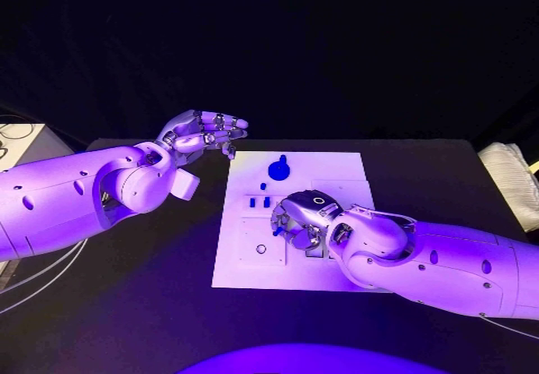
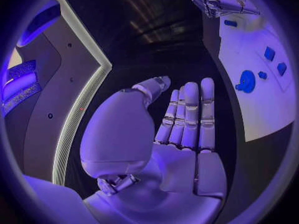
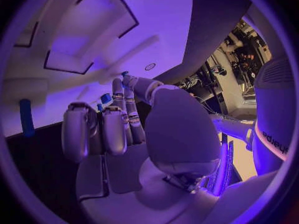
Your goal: Assemble the parts on the task board
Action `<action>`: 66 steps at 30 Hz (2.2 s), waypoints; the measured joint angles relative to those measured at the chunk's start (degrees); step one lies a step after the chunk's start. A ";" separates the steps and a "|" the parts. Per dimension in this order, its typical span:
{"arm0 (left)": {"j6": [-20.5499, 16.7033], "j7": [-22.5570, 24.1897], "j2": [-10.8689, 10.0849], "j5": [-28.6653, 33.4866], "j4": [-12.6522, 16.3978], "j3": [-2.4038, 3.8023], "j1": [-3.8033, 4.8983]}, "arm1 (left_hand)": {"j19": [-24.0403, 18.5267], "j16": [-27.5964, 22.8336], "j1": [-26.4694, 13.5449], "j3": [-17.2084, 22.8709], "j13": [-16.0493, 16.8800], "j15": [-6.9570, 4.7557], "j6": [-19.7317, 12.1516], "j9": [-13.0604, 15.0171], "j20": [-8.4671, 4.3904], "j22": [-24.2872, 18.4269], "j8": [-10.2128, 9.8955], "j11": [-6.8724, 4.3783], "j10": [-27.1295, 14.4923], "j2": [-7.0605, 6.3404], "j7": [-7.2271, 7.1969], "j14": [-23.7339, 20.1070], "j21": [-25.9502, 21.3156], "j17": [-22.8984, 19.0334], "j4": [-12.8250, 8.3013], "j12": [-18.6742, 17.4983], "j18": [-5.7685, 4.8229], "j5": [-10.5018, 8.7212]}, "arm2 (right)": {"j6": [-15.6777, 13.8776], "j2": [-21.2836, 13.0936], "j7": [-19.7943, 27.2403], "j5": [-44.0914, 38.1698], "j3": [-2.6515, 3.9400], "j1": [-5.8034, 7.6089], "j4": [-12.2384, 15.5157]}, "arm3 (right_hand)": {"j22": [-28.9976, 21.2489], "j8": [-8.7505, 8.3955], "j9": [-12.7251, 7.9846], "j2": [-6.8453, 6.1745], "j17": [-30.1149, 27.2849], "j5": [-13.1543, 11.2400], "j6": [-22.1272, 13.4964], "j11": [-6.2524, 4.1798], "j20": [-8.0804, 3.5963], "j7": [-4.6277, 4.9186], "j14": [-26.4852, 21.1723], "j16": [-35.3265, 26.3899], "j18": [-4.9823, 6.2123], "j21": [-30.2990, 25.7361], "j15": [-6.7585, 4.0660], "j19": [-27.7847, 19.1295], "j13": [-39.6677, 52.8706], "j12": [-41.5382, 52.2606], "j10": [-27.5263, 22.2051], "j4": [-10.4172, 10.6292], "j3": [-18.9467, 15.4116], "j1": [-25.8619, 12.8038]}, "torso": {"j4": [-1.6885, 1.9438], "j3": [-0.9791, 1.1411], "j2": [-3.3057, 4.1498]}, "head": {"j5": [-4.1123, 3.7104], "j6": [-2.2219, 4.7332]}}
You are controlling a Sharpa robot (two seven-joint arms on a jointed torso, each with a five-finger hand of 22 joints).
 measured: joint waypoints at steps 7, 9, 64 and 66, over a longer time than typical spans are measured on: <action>0.00 -0.06 -0.03 0.01 0.00 0.00 0.00 | 0.00 0.00 0.00 0.00 0.00 0.00 0.00 0.00 0.00 0.00 0.00 0.00 0.00 0.00 0.00 0.00 0.00 0.00 0.00 0.00 0.00 0.00 | -0.03 -0.01 -0.39 -0.41 -0.01 -0.02 0.13 | 0.05 -0.08 0.03 0.02 0.00 0.00 -0.01 -0.06 0.00 0.01 0.00 0.00 0.00 0.00 0.00 0.00 0.02 -0.08 0.07 -0.06 -0.06 0.02 | -0.03 0.04 -0.01 | 0.04 -0.08; 0.00 -0.08 -0.03 0.01 0.00 0.00 0.00 | 0.00 0.00 0.00 0.00 0.00 0.00 0.00 0.00 0.00 0.00 0.00 0.00 0.00 0.00 0.00 0.00 0.00 0.00 0.00 0.00 0.00 0.00 | -0.07 -0.02 -0.44 -0.47 -0.03 -0.02 0.17 | 0.04 0.07 0.03 0.08 0.00 0.00 -0.03 -0.07 0.00 0.03 0.00 0.00 0.00 0.00 0.00 0.00 0.02 -0.11 0.07 -0.06 -0.06 0.09 | -0.03 0.04 -0.01 | 0.04 -0.10; 0.07 -0.56 -0.27 0.05 0.35 0.00 0.02 | 0.20 0.00 0.24 -0.16 -0.04 0.00 0.00 0.00 -0.20 -0.23 0.00 0.01 -0.42 0.24 0.00 0.00 -0.27 -0.09 0.16 0.00 0.00 0.00 | 3.80 1.81 -3.52 -5.73 -0.38 -0.05 0.08 | -1.02 -5.36 -1.32 -3.77 -11.79 -1.91 -7.48 2.78 2.36 1.33 -3.61 -6.79 1.77 -18.46 2.76 -5.44 -2.51 -1.61 -12.66 -1.24 -5.25 -2.89 | -0.04 0.03 -0.08 | -0.15 -0.44; 0.08 -0.59 -0.27 0.05 0.34 0.00 0.02 | 0.20 0.00 0.24 -0.16 -0.04 0.00 0.00 0.01 -0.20 -0.23 0.00 0.01 -0.42 0.24 0.00 0.00 -0.27 -0.09 0.16 0.00 0.00 0.00 | 3.24 1.50 -3.38 -5.60 -0.40 -0.09 0.24 | -1.12 -5.36 -1.33 -3.77 -12.02 -1.91 -7.48 2.95 2.56 1.33 -4.01 -6.79 1.77 -18.74 2.76 -5.64 -2.38 -1.14 -13.32 -1.23 -5.71 -2.89 | -0.03 0.03 -0.08 | -0.17 -0.40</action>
